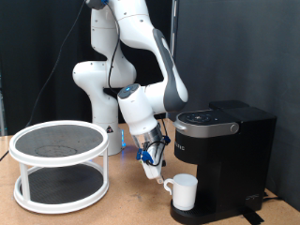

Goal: Make a cup of coffee with the keurig machine

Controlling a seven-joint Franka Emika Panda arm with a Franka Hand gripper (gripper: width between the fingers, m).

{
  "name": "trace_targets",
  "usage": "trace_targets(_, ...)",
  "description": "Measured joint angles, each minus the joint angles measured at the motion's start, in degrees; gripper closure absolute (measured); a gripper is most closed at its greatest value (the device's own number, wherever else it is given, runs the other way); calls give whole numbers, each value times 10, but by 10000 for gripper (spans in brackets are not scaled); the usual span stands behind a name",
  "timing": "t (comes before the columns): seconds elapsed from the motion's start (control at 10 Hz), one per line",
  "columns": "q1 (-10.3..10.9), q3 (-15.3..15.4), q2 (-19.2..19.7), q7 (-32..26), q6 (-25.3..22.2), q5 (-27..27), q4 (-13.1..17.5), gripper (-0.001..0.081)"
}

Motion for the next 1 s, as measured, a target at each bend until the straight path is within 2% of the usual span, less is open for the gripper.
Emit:
trace_targets(0.6, 0, 13, 10, -23, 7, 40, 10, 72)
trace_targets(1.0, -1, 13, 10, -25, 13, 44, 12, 72)
